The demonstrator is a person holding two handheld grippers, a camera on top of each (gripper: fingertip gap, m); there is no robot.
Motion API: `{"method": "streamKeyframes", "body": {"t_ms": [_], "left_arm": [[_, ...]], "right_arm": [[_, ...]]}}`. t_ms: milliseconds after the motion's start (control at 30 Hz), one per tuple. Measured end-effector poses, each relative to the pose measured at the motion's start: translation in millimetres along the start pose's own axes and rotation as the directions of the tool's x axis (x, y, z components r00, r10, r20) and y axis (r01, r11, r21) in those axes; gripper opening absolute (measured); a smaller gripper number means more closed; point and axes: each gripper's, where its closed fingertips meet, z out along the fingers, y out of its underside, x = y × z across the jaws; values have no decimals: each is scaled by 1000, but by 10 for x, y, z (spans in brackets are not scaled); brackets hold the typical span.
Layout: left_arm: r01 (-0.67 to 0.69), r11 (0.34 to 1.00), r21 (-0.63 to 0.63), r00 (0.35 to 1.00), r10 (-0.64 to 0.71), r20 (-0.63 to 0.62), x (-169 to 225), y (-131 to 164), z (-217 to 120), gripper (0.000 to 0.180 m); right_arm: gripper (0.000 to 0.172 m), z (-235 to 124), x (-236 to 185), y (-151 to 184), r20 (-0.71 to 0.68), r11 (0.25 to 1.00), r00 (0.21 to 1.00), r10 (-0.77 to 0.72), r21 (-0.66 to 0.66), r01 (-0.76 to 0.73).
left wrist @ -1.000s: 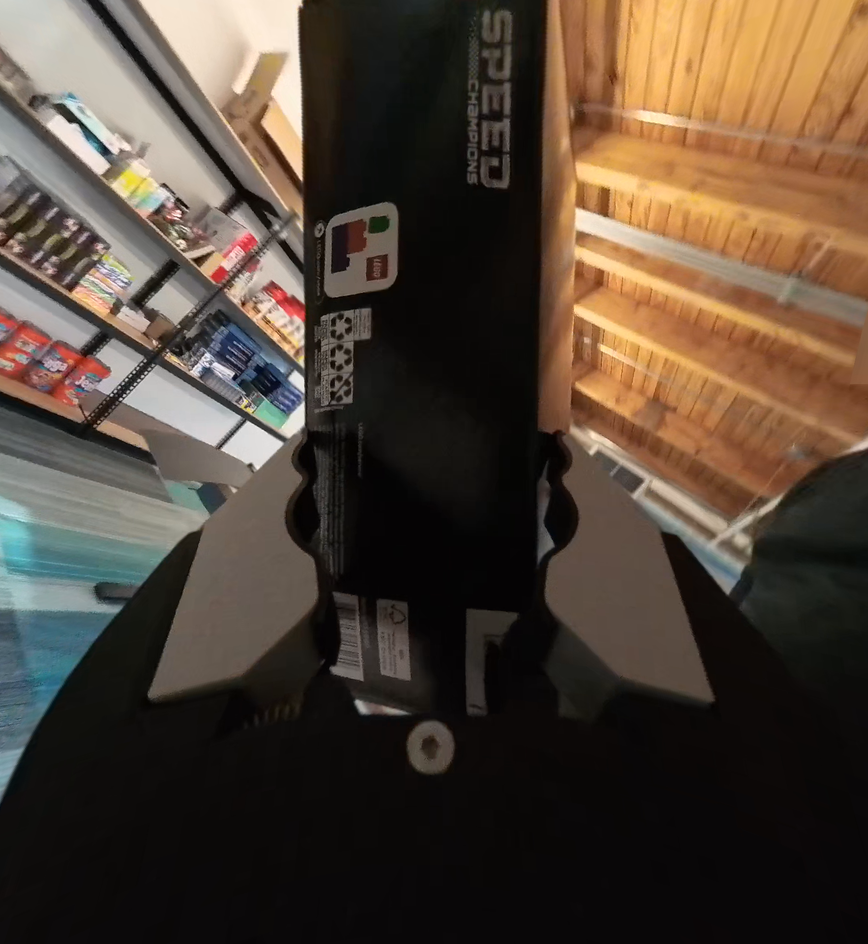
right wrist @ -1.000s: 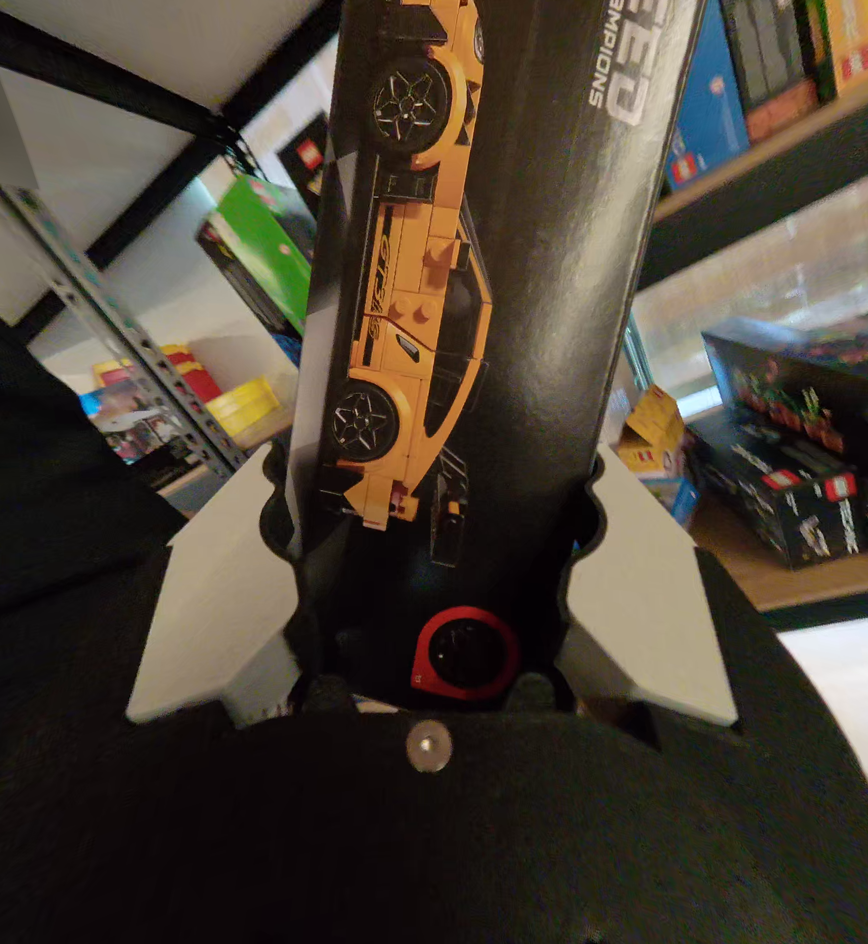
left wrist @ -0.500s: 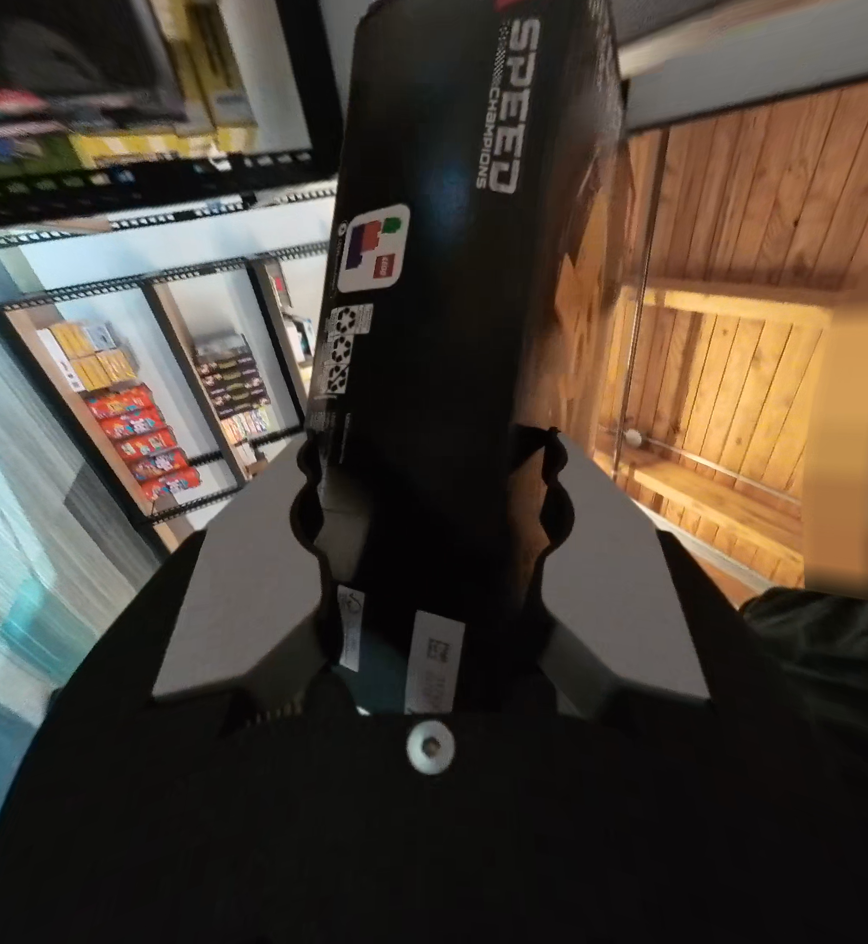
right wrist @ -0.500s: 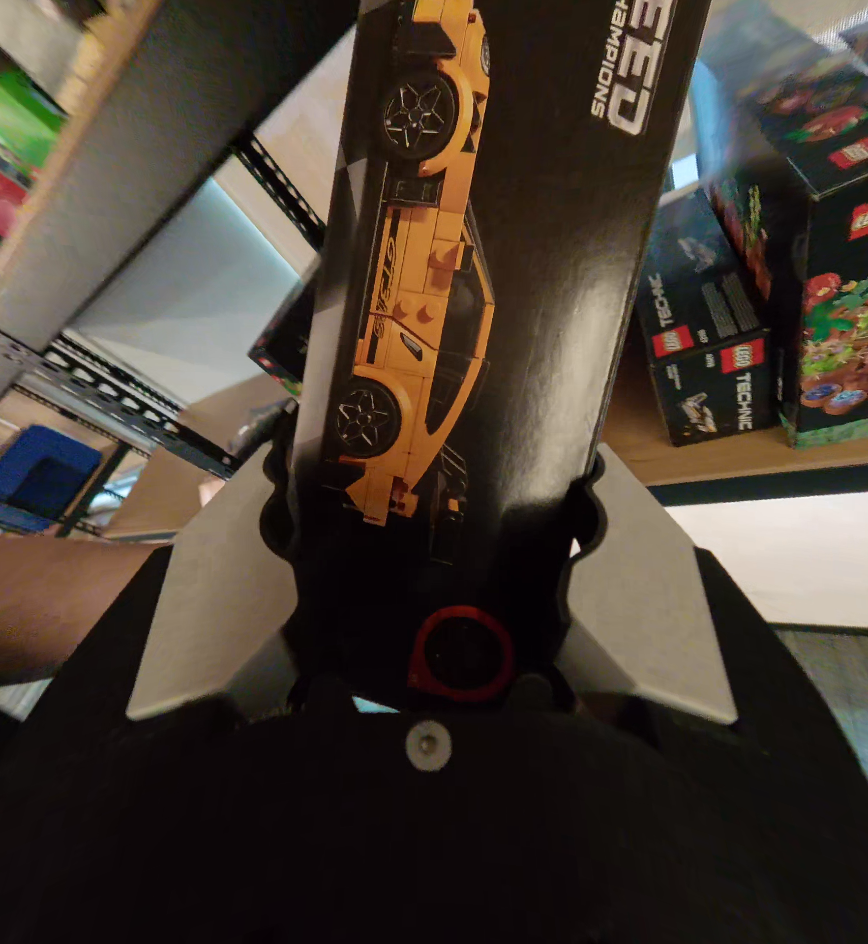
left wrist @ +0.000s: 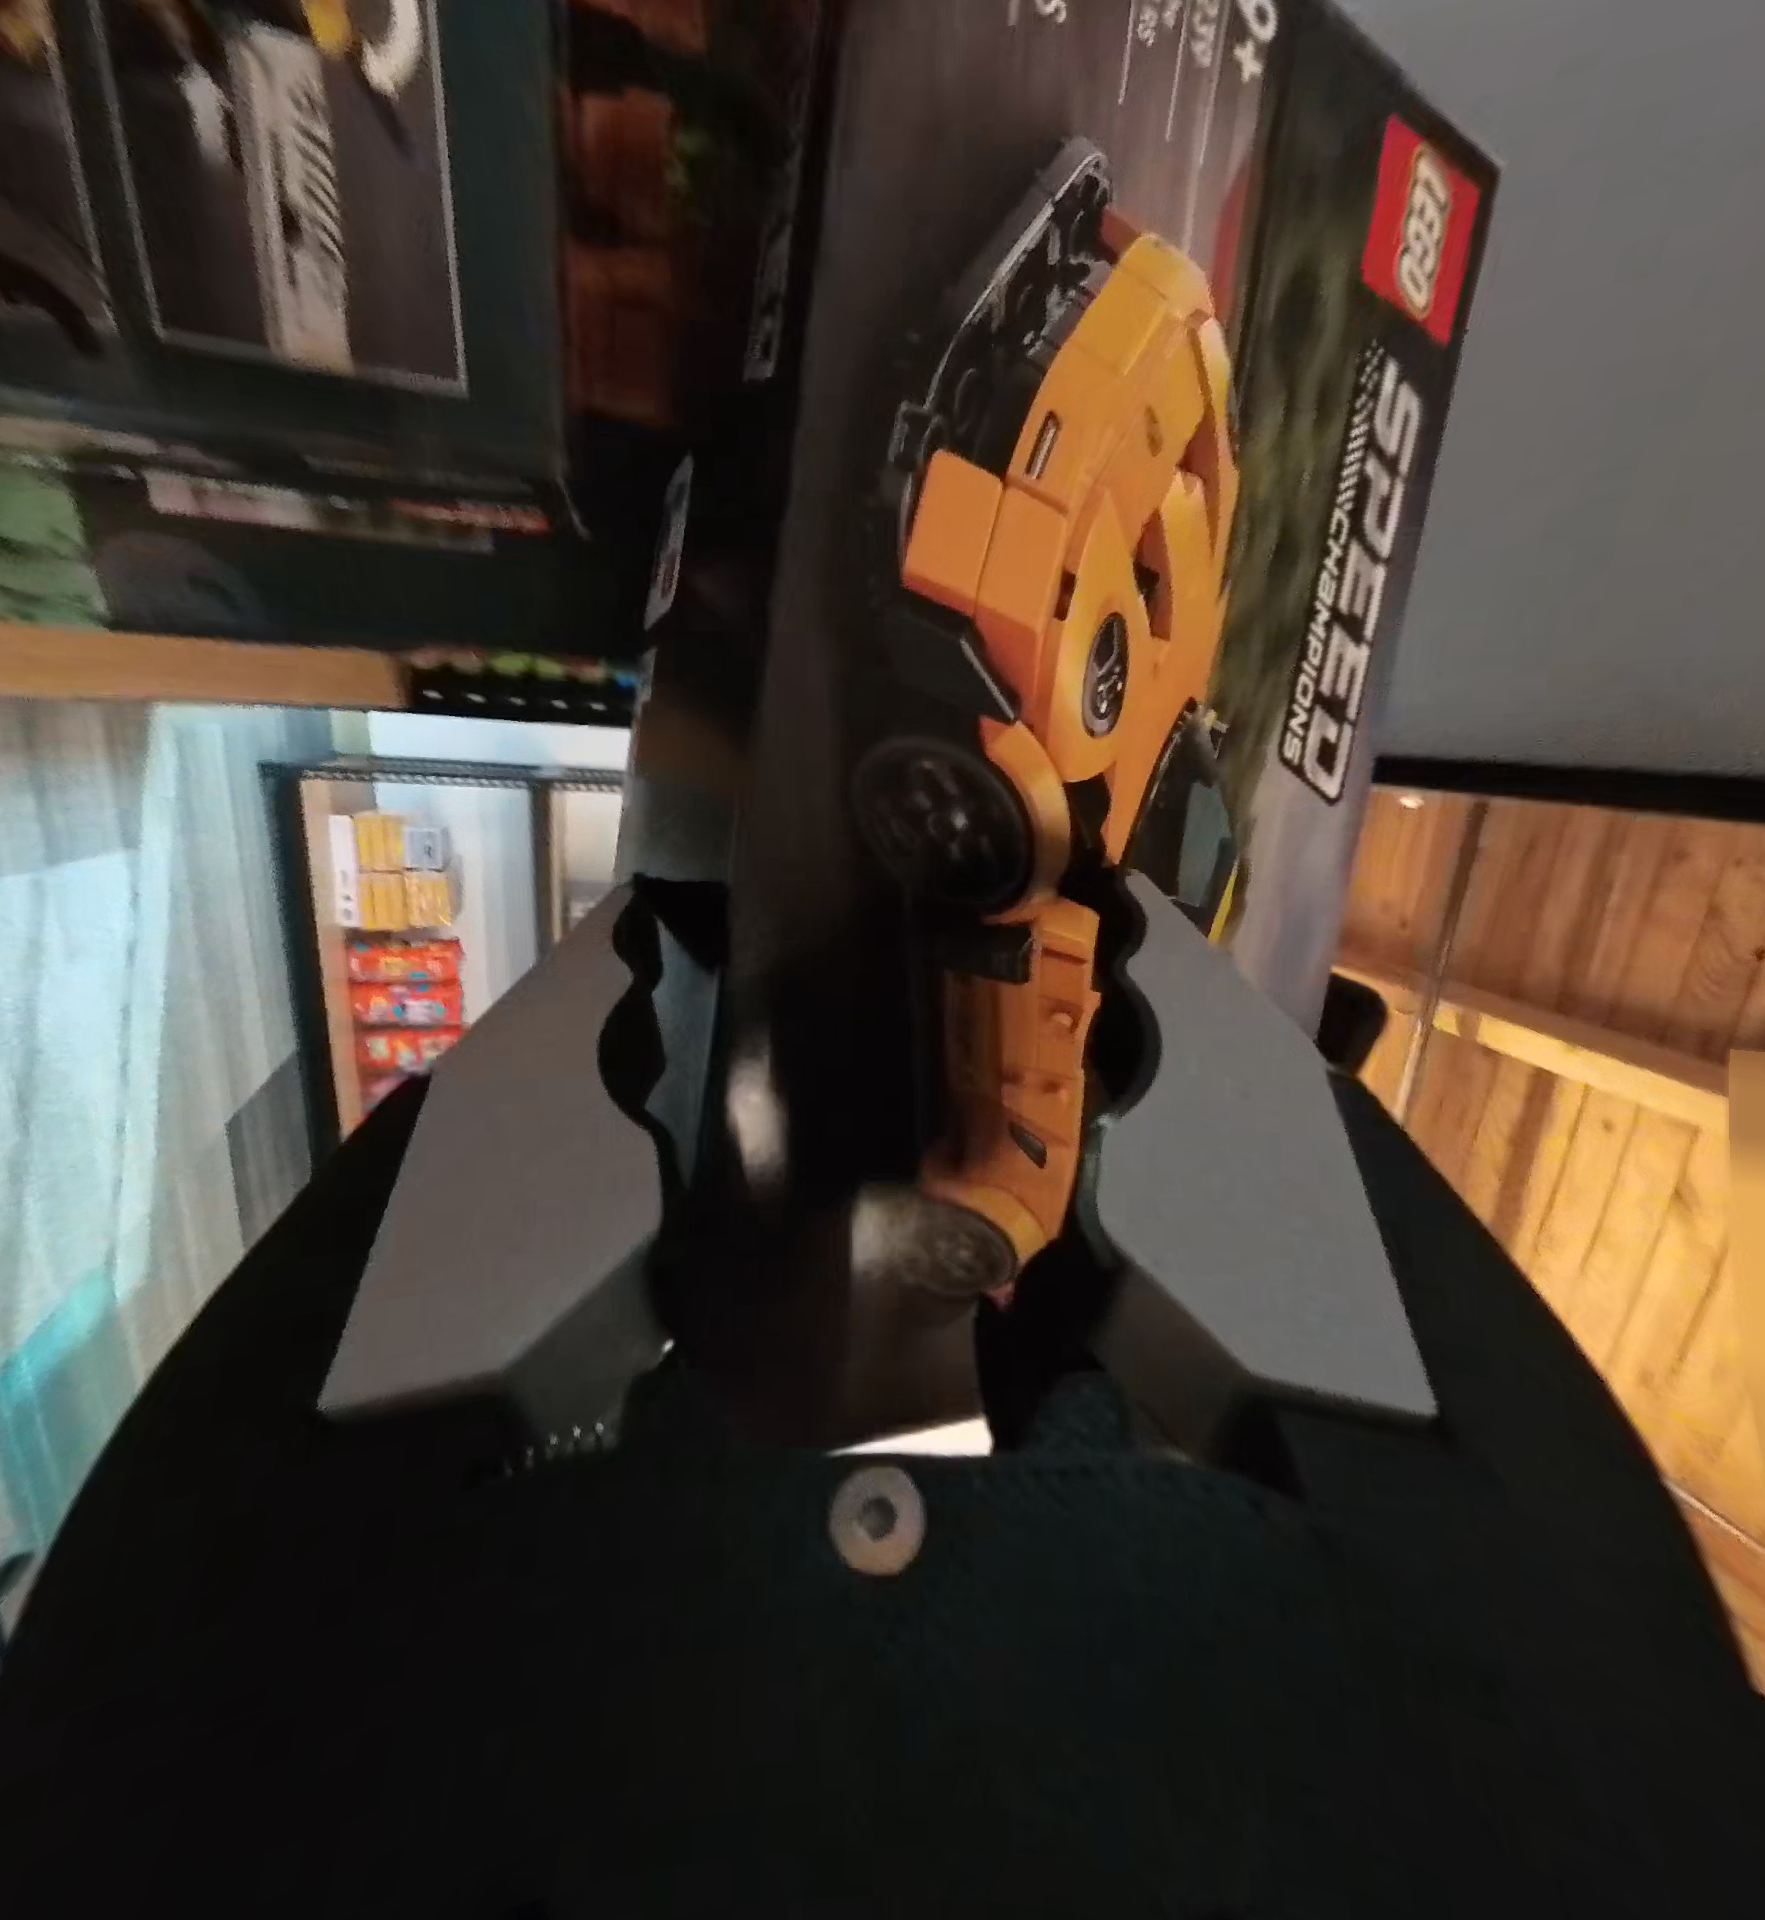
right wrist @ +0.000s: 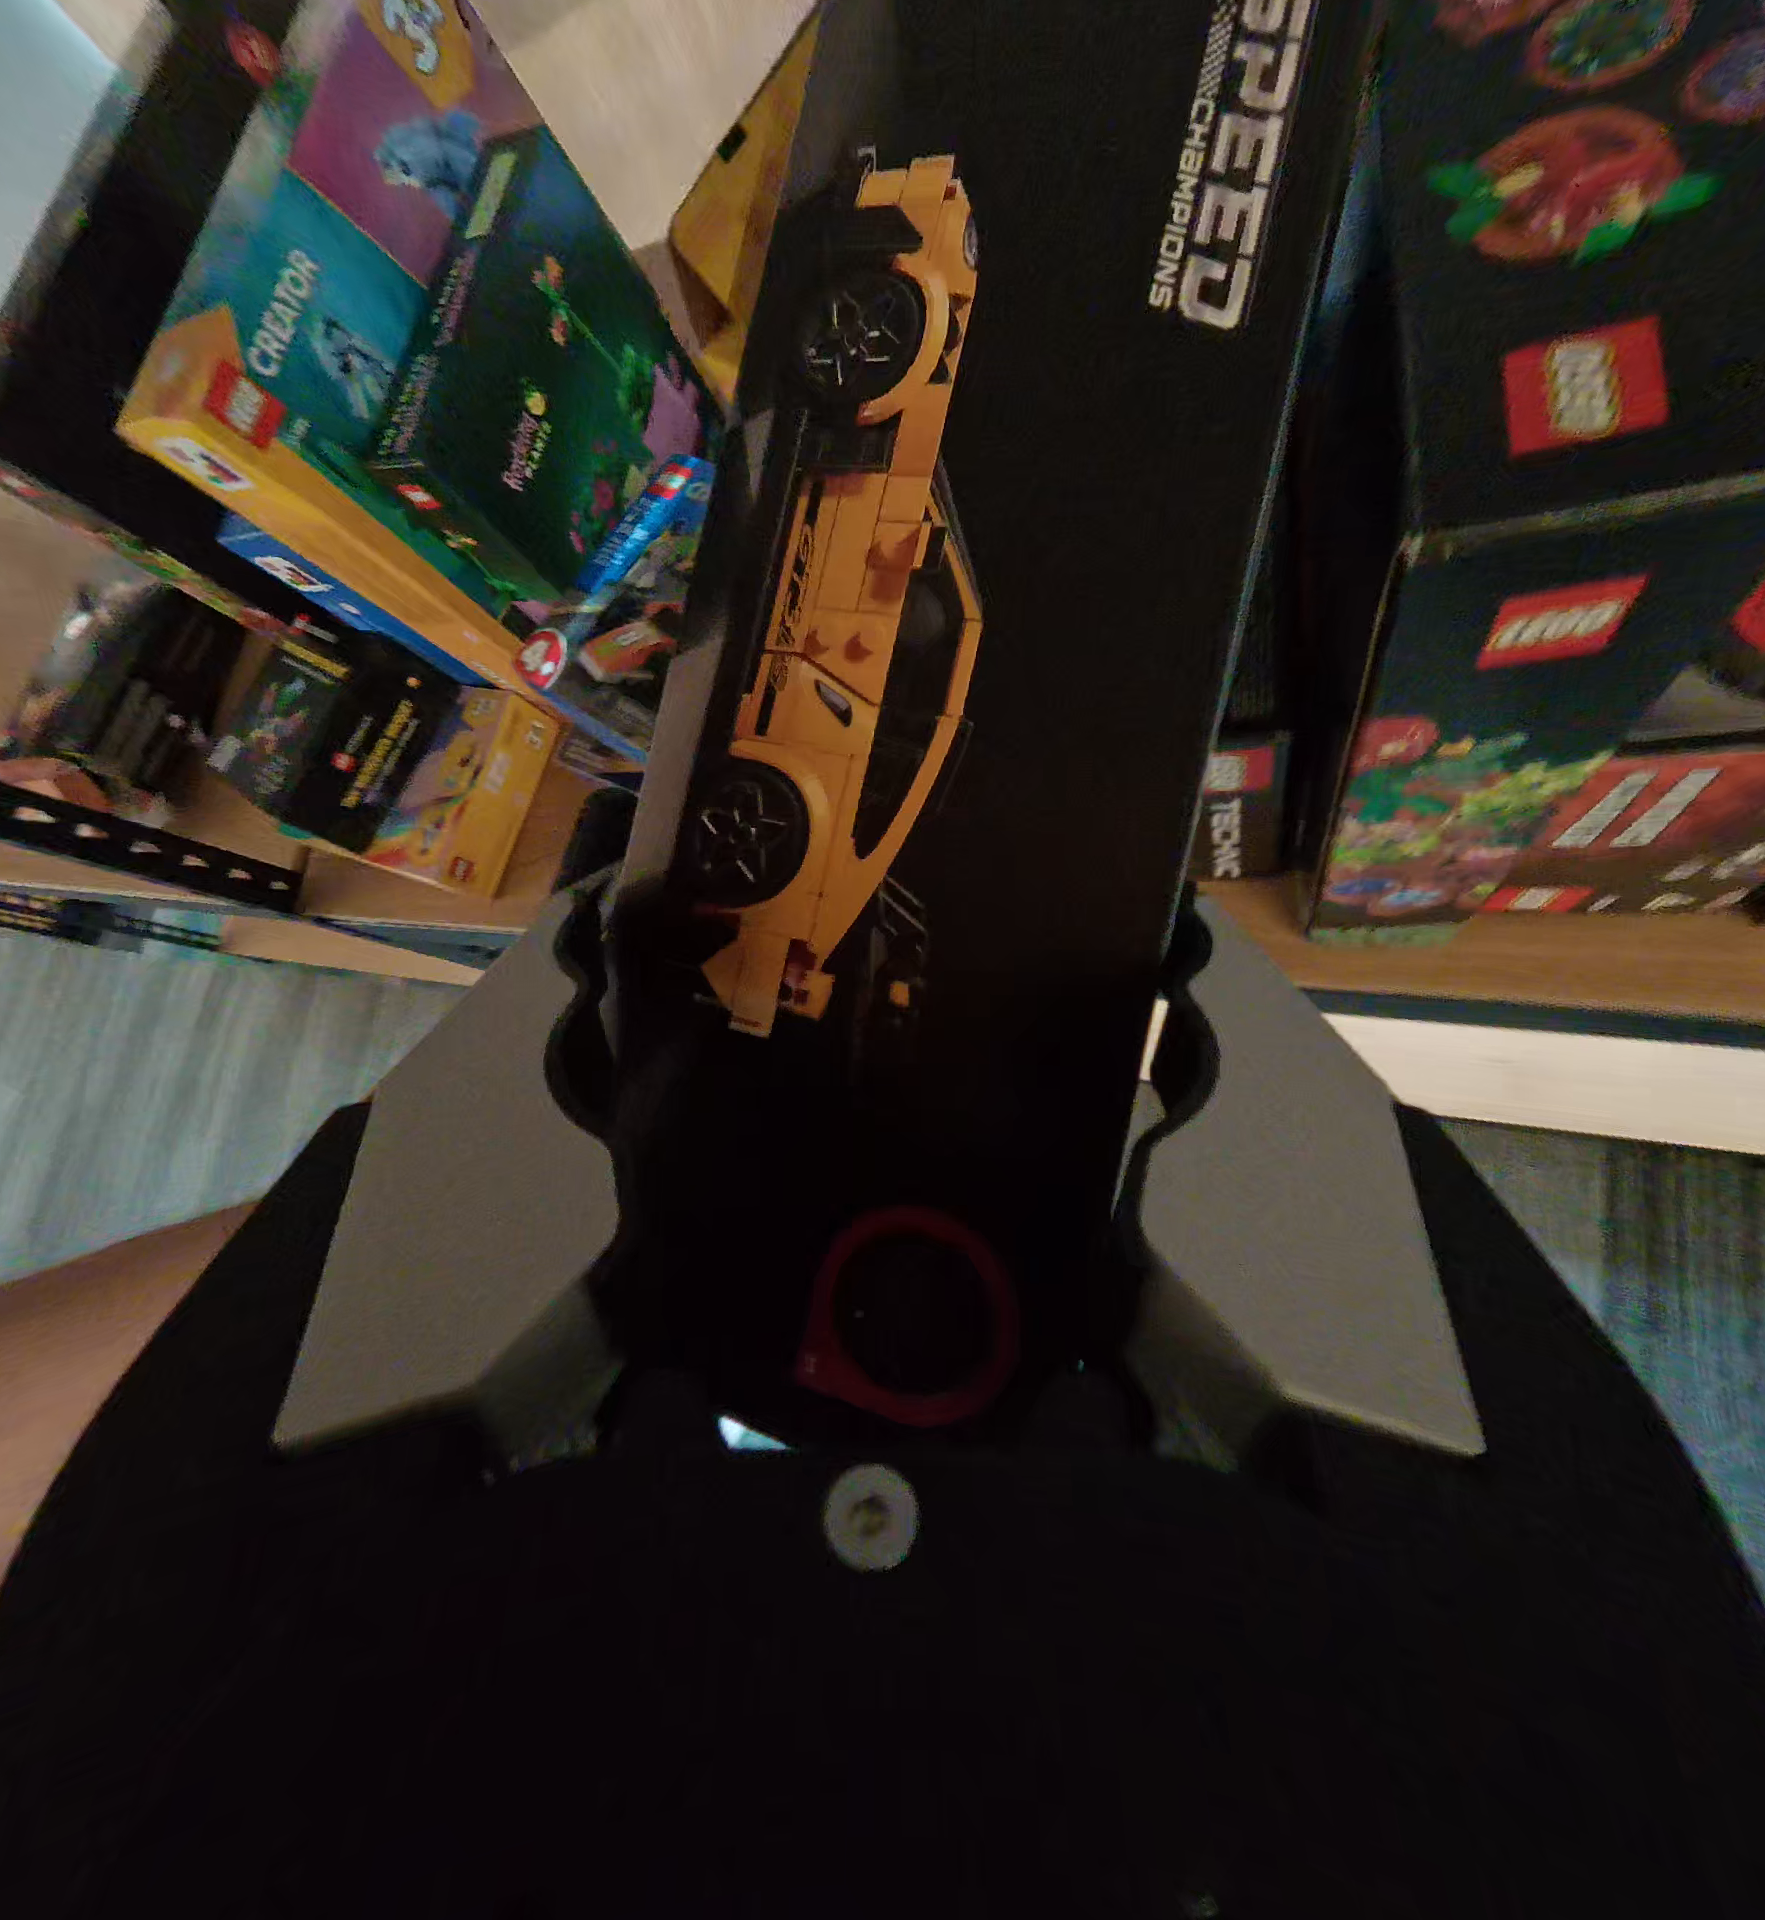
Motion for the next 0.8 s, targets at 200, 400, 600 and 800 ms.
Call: {"method": "streamKeyframes", "body": {"t_ms": [200, 400, 600, 800], "left_arm": [[35, 993, 115, 987, -53, 153, -89, -392, 168, 79], [58, 996, 62, 967, -71, 243, -61, -487, 242, 84], [88, 994, 57, 963, -100, 250, -64, -518, 308, 88], [86, 996, 14, 954, -86, 288, -37, -524, 304, 81]], "right_arm": [[106, 299, 191, -440, -26, 999, 998, -53, -3, 53], [103, 232, 252, -603, -48, 988, 993, -112, 101, 116], [94, -339, 190, -288, -116, 951, 993, -22, 303, 56], [53, -329, -7, 262, -61, 952, 998, -10, 304, 28]]}}
